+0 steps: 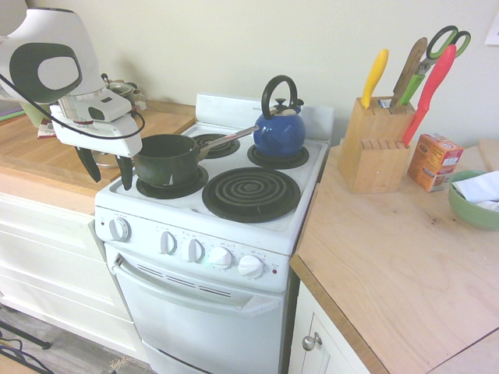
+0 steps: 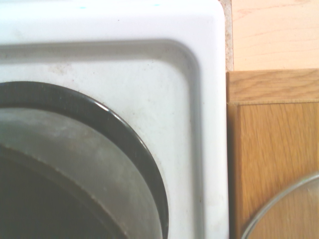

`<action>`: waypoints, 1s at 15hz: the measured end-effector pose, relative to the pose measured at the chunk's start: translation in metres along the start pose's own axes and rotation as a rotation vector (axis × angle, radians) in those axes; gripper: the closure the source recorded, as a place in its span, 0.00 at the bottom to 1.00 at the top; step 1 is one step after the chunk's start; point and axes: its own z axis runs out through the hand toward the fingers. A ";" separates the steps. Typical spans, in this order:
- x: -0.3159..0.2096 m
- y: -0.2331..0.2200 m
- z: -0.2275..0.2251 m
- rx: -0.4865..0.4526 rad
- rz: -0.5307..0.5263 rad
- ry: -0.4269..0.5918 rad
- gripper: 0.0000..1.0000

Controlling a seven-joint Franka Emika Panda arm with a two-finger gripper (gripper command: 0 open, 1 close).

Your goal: Cover the lid of the pot

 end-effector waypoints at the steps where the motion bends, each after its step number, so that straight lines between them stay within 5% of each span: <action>1: 0.000 0.000 0.000 -0.001 0.000 -0.001 0.00; 6: -0.005 -0.027 -0.026 0.046 0.032 0.046 0.00; 15: -0.029 -0.162 -0.070 0.103 0.093 0.051 0.00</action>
